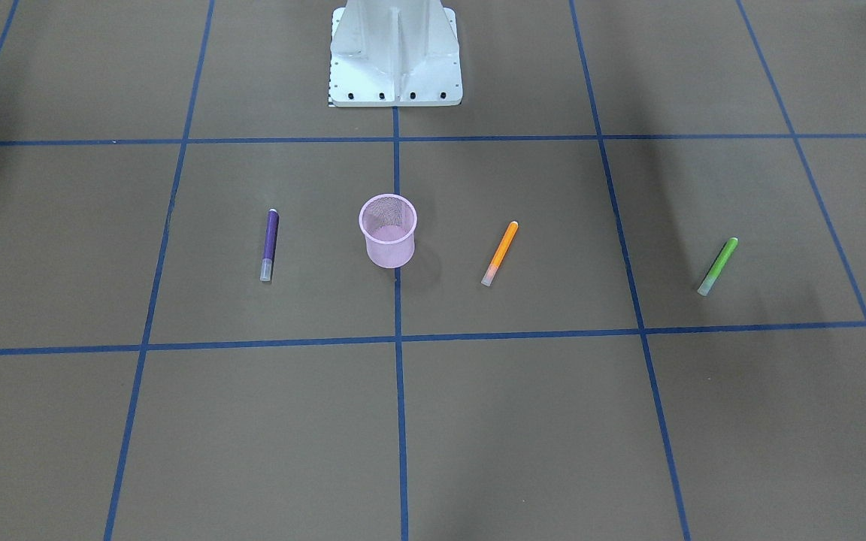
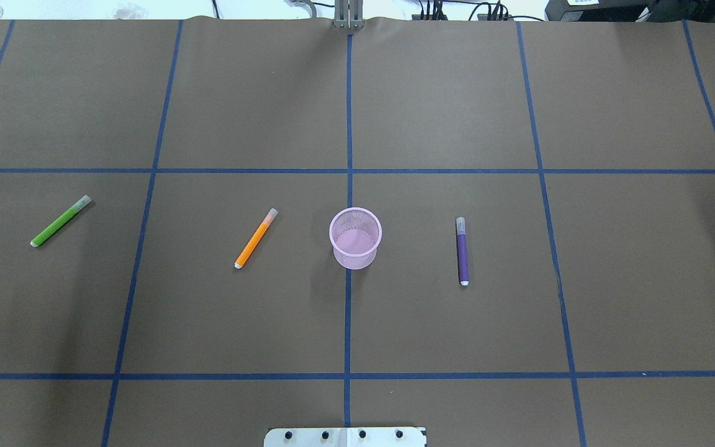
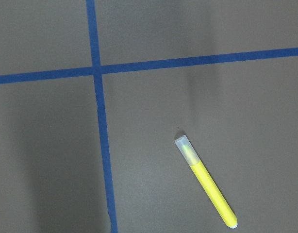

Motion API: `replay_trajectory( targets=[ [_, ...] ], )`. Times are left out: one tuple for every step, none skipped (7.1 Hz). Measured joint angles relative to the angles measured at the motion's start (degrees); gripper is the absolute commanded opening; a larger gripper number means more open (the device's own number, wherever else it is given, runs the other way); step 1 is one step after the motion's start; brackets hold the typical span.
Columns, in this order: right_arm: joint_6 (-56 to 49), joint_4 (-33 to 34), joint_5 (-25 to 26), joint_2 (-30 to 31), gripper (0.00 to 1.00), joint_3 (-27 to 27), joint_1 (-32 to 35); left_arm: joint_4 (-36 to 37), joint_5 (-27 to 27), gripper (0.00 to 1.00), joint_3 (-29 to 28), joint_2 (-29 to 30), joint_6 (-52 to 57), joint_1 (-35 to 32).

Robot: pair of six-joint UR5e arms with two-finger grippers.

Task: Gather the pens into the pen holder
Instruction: 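Move the right gripper down toward the yellow highlighter, then lower the right gripper and close it on the yellow highlighter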

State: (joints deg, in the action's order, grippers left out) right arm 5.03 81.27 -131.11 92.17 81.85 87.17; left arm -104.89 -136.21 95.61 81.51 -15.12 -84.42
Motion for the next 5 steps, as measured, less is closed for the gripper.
replay_trajectory(
  targets=[
    [0.12, -2.15, 0.02, 0.21, 1.0, -1.37, -0.59, -1.51, -0.09, 1.0, -0.93, -0.14, 0.07, 0.17],
    [-0.12, -4.24, 0.4, -0.02, 1.0, -3.31, -1.91, -3.8, -0.11, 1.0, -1.85, -0.24, 0.18, 0.61],
    [-0.76, -7.15, 1.61, -0.55, 1.0, -5.62, -3.76, -5.74, -0.13, 1.0, -2.46, -0.27, 0.14, 1.15],
    [-1.75, -9.14, 2.69, -1.16, 1.0, -7.75, -4.95, -6.73, -0.17, 1.0, -2.76, -0.32, 0.06, 1.45],
    [-3.27, -9.94, 3.15, -1.95, 1.0, -9.44, -5.79, -7.14, -0.19, 1.0, -2.9, -0.36, 0.12, 1.57]
  ],
)
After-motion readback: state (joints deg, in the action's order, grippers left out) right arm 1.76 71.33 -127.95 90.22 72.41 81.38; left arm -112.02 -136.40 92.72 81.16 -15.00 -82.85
